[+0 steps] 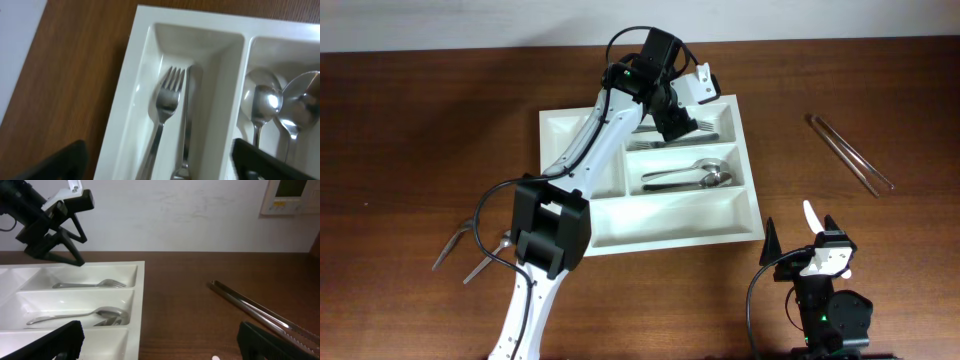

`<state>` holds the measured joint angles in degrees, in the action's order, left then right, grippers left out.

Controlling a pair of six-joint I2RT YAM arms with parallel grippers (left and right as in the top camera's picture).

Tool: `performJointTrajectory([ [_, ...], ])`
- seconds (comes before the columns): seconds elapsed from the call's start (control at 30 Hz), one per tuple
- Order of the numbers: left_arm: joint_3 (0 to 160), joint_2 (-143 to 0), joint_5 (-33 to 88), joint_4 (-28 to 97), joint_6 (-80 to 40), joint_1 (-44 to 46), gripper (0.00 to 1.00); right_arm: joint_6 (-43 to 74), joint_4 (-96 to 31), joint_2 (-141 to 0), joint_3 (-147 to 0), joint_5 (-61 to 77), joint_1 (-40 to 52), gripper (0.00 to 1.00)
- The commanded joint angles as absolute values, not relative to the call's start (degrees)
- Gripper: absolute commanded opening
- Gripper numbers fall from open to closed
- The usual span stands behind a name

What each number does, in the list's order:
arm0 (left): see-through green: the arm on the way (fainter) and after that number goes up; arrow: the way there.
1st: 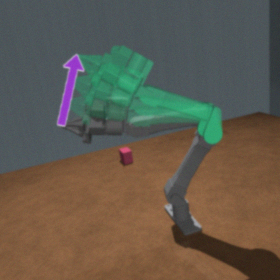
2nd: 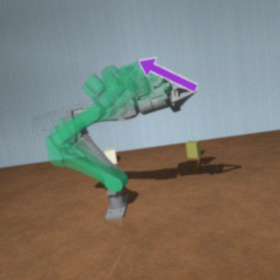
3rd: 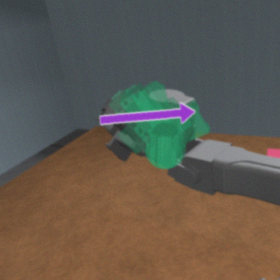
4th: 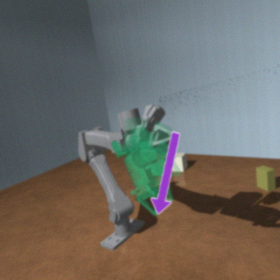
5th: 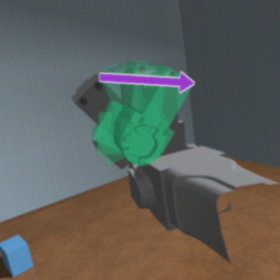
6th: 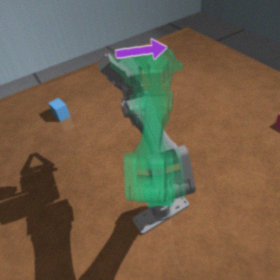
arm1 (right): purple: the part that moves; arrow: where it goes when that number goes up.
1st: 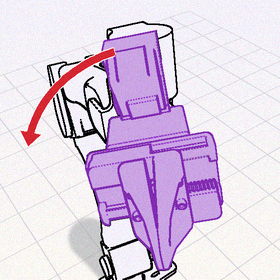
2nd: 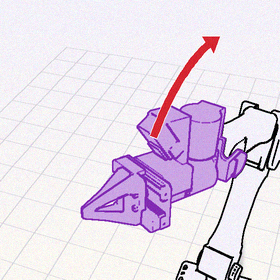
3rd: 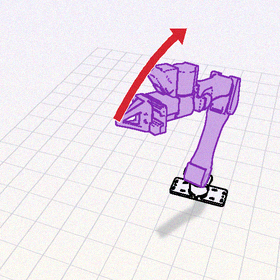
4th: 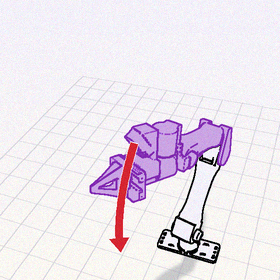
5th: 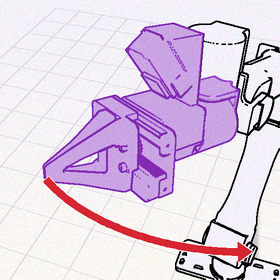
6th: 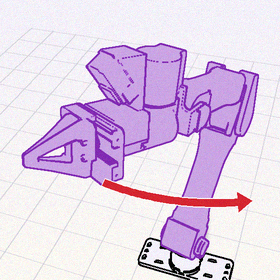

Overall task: Pack container
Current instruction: 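Place the second fork in the upper compartment with the left gripper, then move the left gripper to the remaining spoons and grasp one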

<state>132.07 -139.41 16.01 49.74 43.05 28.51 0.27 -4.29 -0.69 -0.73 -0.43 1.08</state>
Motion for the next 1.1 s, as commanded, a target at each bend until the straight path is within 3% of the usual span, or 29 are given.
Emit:
performJointTrajectory([
  [0.0,133.9,-137.0,11.4,53.4,43.2,26.9,0.99,1.0,-4.5,-0.3,-0.3,-1.1,0.6,0.99],
  [0.2,134.7,-127.7,3.4,64.4,43.2,21.4,0.99,1.0,-4.5,-0.3,-0.3,-1.1,0.6,0.99],
  [0.63,134.1,-106.6,7.2,89.9,36.8,7.0,0.99,1.0,-4.5,-0.3,-0.3,-1.1,0.6,0.99],
  [0.83,122.0,-103.3,8.1,90.8,31.3,-0.6,0.99,1.0,-4.5,-0.3,-0.3,-1.1,0.6,0.98],
  [1.07,99.2,-102.0,8.1,81.4,30.4,-6.7,0.99,1.0,-4.5,-0.3,-0.3,-1.1,0.6,0.99],
])
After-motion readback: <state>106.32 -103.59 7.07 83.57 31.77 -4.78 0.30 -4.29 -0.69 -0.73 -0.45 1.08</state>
